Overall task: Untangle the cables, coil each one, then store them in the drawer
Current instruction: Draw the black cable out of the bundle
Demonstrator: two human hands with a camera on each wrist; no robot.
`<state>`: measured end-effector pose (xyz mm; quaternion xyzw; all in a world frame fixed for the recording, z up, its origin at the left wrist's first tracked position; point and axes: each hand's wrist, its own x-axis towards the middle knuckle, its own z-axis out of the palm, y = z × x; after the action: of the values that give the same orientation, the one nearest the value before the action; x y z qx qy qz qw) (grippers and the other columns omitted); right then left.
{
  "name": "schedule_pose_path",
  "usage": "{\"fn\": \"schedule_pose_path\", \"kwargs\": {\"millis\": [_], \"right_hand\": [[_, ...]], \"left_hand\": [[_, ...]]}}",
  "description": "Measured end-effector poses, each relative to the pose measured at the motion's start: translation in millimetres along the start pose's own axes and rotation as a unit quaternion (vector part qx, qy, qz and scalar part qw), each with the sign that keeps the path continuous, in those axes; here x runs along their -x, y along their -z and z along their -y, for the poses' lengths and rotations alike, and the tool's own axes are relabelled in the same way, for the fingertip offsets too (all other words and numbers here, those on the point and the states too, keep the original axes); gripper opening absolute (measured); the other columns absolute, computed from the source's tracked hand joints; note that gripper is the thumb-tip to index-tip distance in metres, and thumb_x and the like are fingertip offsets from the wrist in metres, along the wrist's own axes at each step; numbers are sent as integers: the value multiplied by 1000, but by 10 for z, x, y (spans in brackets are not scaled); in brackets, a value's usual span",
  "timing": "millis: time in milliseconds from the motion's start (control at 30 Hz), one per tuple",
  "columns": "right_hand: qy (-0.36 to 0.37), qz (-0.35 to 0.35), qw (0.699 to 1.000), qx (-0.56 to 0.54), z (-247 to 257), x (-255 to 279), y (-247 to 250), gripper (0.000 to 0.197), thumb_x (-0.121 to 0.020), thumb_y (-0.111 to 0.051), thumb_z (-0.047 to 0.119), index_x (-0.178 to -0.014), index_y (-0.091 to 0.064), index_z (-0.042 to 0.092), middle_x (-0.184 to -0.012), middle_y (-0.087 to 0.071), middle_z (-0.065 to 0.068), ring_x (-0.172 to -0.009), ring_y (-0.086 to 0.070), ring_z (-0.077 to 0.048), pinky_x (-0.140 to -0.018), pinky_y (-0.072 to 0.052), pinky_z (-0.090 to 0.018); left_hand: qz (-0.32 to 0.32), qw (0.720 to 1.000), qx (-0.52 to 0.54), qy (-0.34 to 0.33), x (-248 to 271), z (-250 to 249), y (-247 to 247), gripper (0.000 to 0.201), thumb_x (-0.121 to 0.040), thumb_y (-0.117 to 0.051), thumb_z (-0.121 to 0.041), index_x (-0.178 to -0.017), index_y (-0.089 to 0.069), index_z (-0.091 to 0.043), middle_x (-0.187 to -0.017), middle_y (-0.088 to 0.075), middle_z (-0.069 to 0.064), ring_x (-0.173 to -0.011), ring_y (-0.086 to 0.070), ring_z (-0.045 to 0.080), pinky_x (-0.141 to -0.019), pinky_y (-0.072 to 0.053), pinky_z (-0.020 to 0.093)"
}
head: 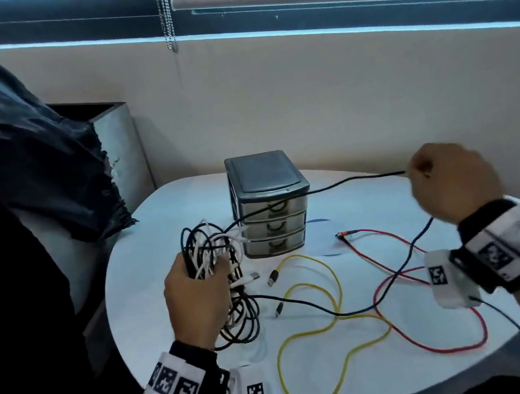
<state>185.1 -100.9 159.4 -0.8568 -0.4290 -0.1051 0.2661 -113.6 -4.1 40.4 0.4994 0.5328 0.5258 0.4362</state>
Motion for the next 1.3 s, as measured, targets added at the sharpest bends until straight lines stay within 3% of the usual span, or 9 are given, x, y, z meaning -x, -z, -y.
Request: {"fn": "schedule_pose_path", "kwargs": {"millis": [267,400,467,633,800,967,1100,1200,1300], "right_hand": [[313,115,943,12,792,730,-558,64,-89,-55,21,-150,-35,18,-158,-30,-9,-149,-21,-27,-119,-12,-58],[297,181,934,-85,828,677,-521,36,-97,-53,25,-132,-58,29,-129,-65,5,-119,-58,-19,-116,-27,-47],[312,180,925,-122,790,636,-458,22,-93,-59,33,-113,-70,30,-104,-74,6,-94,-66,-21,-88,-51,-43],[290,196,913,-210,727,659,-322,12,-92,-67,23,-95,-78,22,-83,-74,10,-75,-65,-9,-73,-53,-33],[160,85,916,-357,601,470,-139,19,-90,-68,12,-77,-71,26,-69,-72,6,-64,-63,1,-66,-46,-10],[47,-25,938,-341,326,191,-216,25,-92,-63,18,-70,-67,28,-55,-64,2,-52,-58,-14,-61,-50,-28],[-39,-71,941,-330,99,46,-315,17,-87,-60,29,-73,-69,26,-62,-68,5,-63,-65,-19,-76,-58,-46],[-10,-29,963,-267,160,165,-457,16,-90,-61,30,-100,-72,24,-102,-73,4,-97,-67,-16,-94,-51,-47],[80,-16,960,-266,373,468,-597,14,-94,-62,29,-106,-69,25,-113,-67,7,-109,-61,-15,-97,-47,-39]], "left_hand": [[137,983,-8,-124,360,-288,-262,15,-83,-78,-15,-87,-67,-22,-78,-72,-10,-71,-67,6,-63,-53,23],[152,981,-8,-124,342,-310,-184,15,-81,-80,-16,-86,-67,-20,-75,-71,-5,-67,-67,4,-60,-54,25],[146,981,-39,-119,276,-246,-137,16,-79,-82,-21,-84,-67,-23,-77,-72,-8,-73,-69,11,-67,-58,37],[140,983,-45,-113,239,-200,-124,27,-78,-82,-15,-70,-59,-27,-64,-66,-12,-59,-60,5,-57,-47,23],[147,987,-35,-60,167,-130,-97,20,-79,-81,-17,-74,-62,-19,-69,-70,-3,-66,-66,15,-65,-56,36],[71,978,154,123,82,-138,-19,14,-84,-79,-14,-94,-72,-7,-76,-74,5,-60,-65,15,-52,-50,24],[30,970,175,164,-41,-78,75,29,-82,-80,-21,-105,-71,-7,-84,-73,8,-63,-63,20,-60,-51,29],[25,967,193,162,-49,-105,77,35,-80,-81,-24,-109,-70,-9,-99,-76,12,-75,-67,25,-70,-54,36],[44,962,226,150,11,-208,6,28,-86,-76,-17,-110,-70,-4,-95,-76,13,-57,-64,16,-54,-50,26]]}}
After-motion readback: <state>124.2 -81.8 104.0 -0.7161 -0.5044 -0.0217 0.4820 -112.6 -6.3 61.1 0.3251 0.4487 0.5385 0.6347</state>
